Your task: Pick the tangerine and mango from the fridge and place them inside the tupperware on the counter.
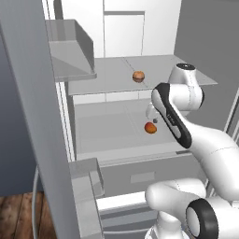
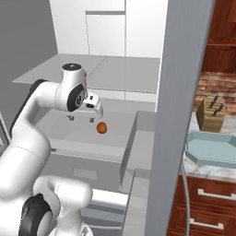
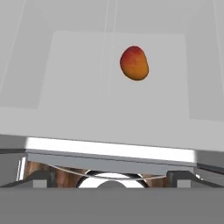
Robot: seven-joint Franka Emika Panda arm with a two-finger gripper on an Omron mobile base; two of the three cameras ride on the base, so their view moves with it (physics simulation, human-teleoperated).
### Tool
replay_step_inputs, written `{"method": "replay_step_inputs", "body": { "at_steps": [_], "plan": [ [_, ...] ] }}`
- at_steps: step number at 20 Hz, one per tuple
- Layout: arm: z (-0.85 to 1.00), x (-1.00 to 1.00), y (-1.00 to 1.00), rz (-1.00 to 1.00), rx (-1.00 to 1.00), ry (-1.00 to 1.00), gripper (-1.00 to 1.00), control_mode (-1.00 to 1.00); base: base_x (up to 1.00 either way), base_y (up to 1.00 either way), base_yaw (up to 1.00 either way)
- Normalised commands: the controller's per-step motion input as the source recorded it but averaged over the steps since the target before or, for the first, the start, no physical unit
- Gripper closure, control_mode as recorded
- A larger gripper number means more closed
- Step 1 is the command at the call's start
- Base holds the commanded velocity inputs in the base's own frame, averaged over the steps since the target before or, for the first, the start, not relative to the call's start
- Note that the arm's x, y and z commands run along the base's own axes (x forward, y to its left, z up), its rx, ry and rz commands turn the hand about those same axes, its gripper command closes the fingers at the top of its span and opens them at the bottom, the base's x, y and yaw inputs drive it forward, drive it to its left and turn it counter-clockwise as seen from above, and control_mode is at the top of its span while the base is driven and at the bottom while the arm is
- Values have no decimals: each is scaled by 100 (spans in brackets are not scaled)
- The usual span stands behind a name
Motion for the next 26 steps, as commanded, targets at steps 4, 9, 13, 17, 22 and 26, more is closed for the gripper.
{"method": "replay_step_inputs", "body": {
  "at_steps": [4, 9, 13, 17, 22, 26],
  "plan": [
    [-40, -4, -12, 0, 0, -10, -100, -100, 0, 0, 0],
    [-8, 26, -13, 0, 0, -1, -100, -100, 0, 0, 0],
    [-3, 32, -15, 0, 0, 0, -100, -100, 0, 0, 0],
    [-11, 33, -8, 1, 0, 0, -100, -100, 0, 0, 0],
    [-24, 32, 0, 0, 0, 4, -100, -100, 0, 0, 0],
    [-31, 25, 0, 0, 0, 1, -100, -100, 0, 0, 0]
  ]
}}
